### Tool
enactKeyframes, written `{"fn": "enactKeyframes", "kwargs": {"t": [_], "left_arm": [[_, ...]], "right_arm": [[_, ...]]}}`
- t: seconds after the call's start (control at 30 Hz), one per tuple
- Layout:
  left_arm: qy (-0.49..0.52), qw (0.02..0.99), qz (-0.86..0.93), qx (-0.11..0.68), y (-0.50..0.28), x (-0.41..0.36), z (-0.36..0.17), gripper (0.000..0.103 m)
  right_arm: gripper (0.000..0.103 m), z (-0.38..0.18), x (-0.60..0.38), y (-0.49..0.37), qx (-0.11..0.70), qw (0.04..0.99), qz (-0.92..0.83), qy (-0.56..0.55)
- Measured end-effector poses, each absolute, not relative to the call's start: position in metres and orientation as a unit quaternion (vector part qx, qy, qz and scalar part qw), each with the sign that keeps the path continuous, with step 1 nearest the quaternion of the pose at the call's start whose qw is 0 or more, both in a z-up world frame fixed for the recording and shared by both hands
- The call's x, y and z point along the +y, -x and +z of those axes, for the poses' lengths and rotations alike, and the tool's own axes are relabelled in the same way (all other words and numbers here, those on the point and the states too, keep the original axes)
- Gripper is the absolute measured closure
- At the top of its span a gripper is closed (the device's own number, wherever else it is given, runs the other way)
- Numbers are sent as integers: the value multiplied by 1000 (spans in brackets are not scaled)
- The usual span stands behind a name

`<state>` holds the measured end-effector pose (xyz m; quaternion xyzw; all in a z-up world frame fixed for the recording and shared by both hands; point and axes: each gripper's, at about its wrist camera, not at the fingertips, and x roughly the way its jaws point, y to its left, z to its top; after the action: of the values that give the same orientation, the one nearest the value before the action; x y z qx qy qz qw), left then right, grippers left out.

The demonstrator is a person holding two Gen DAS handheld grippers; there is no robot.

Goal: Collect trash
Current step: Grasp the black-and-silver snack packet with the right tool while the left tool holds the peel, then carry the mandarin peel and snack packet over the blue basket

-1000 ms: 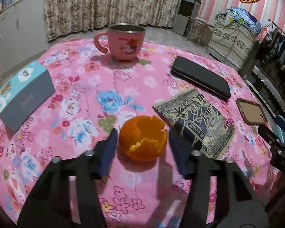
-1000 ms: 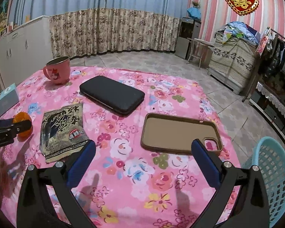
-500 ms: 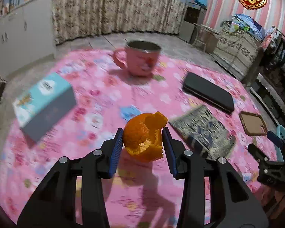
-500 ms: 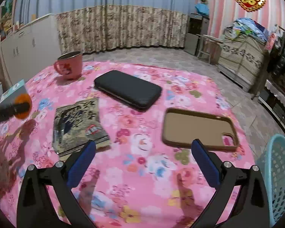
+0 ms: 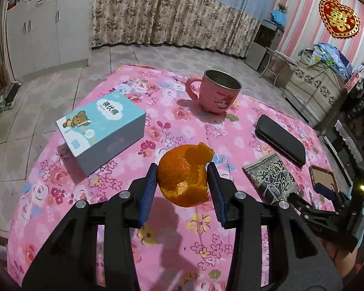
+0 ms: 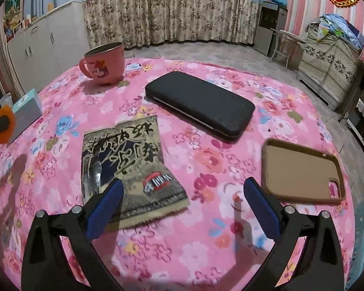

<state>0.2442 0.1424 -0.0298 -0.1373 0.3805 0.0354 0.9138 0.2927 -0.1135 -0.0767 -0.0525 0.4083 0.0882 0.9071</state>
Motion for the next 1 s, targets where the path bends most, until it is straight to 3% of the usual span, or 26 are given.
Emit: {"fn": "enactKeyframes", "kwargs": {"t": [0.1, 0.2, 0.33, 0.57, 0.67, 0.73, 0.83, 1.0], "left_arm": [[144, 911, 37, 385, -245, 145, -32, 62], [149, 909, 38, 389, -246, 147, -33, 62], [151, 908, 34, 389, -245, 147, -32, 62], [146, 908, 26, 392, -247, 141, -32, 62], [148, 907, 27, 393, -248, 141, -33, 62], [149, 906, 29, 394, -248, 142, -33, 62], [149, 906, 29, 394, -249, 141, -33, 62], [146, 907, 29, 395, -249, 142, -33, 62]], "right_arm": [[23, -81, -104, -295, 418, 900, 95, 74], [30, -84, -101, -294, 422, 898, 102, 75], [49, -83, -100, -292, 428, 893, 123, 65], [55, -82, -98, -289, 426, 893, 130, 64], [63, -81, -99, -289, 422, 896, 126, 67], [76, -79, -100, -289, 418, 898, 120, 71], [83, -79, -103, -290, 418, 898, 119, 71], [85, -76, -103, -284, 405, 904, 115, 81]]}}
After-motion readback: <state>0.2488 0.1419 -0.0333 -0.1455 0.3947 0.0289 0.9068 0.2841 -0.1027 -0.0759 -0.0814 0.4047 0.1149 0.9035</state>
